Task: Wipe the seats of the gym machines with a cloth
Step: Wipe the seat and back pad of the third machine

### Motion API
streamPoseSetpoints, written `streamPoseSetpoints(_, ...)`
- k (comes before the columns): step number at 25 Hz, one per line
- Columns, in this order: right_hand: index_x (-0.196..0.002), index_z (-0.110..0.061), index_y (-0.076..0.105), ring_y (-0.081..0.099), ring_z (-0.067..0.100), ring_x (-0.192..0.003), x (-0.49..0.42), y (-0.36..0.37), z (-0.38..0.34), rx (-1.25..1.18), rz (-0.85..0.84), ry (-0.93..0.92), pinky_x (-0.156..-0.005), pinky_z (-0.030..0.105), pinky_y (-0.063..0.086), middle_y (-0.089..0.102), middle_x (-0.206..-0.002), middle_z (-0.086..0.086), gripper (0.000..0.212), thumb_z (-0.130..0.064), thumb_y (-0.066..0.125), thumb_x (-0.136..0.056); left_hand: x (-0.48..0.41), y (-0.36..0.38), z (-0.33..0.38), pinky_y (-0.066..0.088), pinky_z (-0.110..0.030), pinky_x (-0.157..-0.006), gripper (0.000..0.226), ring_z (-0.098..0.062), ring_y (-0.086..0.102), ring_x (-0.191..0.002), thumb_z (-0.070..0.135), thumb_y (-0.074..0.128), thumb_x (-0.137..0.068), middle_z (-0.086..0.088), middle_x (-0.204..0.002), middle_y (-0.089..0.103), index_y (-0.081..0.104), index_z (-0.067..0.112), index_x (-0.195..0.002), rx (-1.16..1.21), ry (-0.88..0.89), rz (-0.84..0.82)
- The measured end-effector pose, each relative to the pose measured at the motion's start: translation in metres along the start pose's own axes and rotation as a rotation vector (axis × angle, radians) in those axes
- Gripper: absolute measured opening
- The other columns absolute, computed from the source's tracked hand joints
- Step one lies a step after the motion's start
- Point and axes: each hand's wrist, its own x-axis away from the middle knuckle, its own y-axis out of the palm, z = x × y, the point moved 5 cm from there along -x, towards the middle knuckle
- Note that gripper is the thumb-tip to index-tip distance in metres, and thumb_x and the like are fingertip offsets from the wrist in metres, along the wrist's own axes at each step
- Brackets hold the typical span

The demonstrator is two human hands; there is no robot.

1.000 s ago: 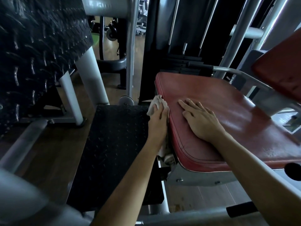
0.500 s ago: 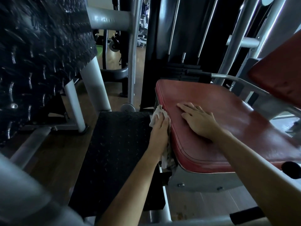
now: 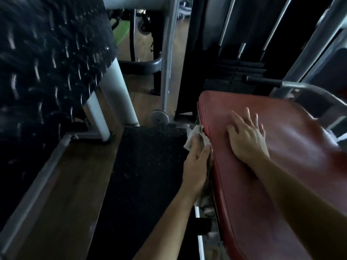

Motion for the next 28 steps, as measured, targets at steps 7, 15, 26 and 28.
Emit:
streamPoseSetpoints(7, -0.156, -0.035, 0.029, 0.006, 0.021, -0.156, 0.001, 0.001, 0.000, 0.019, -0.008, 0.014, -0.126, 0.047, 0.006, 0.018, -0.167, 0.000, 0.052, -0.038, 0.029, -0.104, -0.018, 0.015, 0.035, 0.039, -0.021, -0.106, 0.049, 0.017, 0.035, -0.132, 0.055, 0.036, -0.103, 0.047, -0.142, 0.024, 0.026, 0.052, -0.150, 0.055, -0.159, 0.128)
streamPoseSetpoints(15, -0.156, -0.032, 0.032, 0.007, 0.023, -0.156, 0.001, 0.003, 0.004, 0.006, -0.006, 0.023, -0.126, 0.046, 0.007, 0.020, -0.167, 0.001, 0.054, -0.036, 0.028, -0.102, 0.005, 0.010, 0.020, 0.029, -0.048, -0.121, 0.046, -0.018, 0.030, -0.149, 0.042, 0.053, -0.102, 0.004, -0.161, 0.033, 0.046, 0.036, -0.147, 0.189, -0.196, 0.192)
streamPoseSetpoints(26, -0.157, -0.029, 0.031, 0.005, 0.027, -0.156, 0.001, 0.001, 0.003, 0.007, -0.036, 0.028, -0.125, 0.051, 0.008, 0.016, -0.168, 0.005, 0.057, -0.034, 0.026, -0.100, 0.016, 0.010, 0.062, 0.033, -0.038, -0.119, 0.044, -0.004, 0.038, -0.143, 0.022, 0.051, -0.103, 0.016, -0.153, 0.044, 0.048, 0.022, -0.147, -0.264, -0.015, 0.424)
streamPoseSetpoints(28, -0.157, -0.028, 0.031, 0.005, 0.027, -0.156, 0.001, 0.001, 0.003, 0.003, -0.034, 0.029, -0.125, 0.051, 0.008, 0.017, -0.167, 0.005, 0.056, -0.033, 0.027, -0.101, -0.003, 0.018, 0.055, 0.024, -0.039, -0.124, 0.048, 0.001, 0.024, -0.148, 0.027, 0.037, -0.109, 0.020, -0.160, 0.029, 0.029, 0.025, -0.156, -0.254, -0.085, 0.302)
